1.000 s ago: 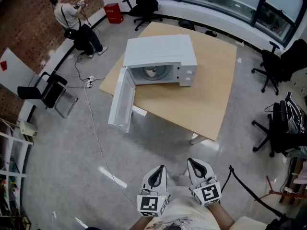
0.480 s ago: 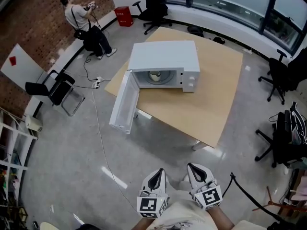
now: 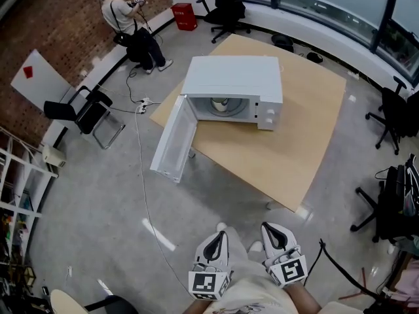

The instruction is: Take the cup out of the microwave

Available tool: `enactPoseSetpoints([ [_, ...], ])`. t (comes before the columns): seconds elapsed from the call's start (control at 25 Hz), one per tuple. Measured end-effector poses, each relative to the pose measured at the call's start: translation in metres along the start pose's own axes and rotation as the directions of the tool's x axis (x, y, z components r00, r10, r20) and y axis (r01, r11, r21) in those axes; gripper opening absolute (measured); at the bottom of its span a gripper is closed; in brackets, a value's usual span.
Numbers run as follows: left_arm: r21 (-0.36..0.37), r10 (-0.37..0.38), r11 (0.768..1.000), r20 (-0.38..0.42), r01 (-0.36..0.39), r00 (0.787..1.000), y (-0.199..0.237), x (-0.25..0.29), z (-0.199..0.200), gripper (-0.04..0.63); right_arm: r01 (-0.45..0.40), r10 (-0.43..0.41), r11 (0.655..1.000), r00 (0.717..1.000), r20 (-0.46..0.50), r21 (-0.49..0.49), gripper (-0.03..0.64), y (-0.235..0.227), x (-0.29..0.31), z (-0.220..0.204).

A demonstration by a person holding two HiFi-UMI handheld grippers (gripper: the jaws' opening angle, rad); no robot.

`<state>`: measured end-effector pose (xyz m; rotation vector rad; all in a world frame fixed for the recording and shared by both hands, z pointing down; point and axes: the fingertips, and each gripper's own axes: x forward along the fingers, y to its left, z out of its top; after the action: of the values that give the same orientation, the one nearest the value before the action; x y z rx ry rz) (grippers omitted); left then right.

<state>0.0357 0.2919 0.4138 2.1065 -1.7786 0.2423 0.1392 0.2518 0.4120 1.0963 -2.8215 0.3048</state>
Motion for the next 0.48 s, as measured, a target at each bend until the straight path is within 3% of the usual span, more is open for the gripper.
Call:
enactPoseSetpoints([
  [0.2, -0.004, -0.005, 1.0, 0.0, 0.005, 1.0, 0.017, 0.041, 0.013, 0.003, -0.014, 0.013, 0.999, 0.999, -0.044, -0.03, 0.003, -0.02, 0.045, -0.006],
  [0.48, 0.008, -0.065, 0.998, 0.001, 0.065, 0.998, 0.08, 0.112, 0.057, 0.003, 0.017, -0.017, 1.0, 0.999, -0.046, -0.017, 0.003, -0.04, 0.133, 0.018],
])
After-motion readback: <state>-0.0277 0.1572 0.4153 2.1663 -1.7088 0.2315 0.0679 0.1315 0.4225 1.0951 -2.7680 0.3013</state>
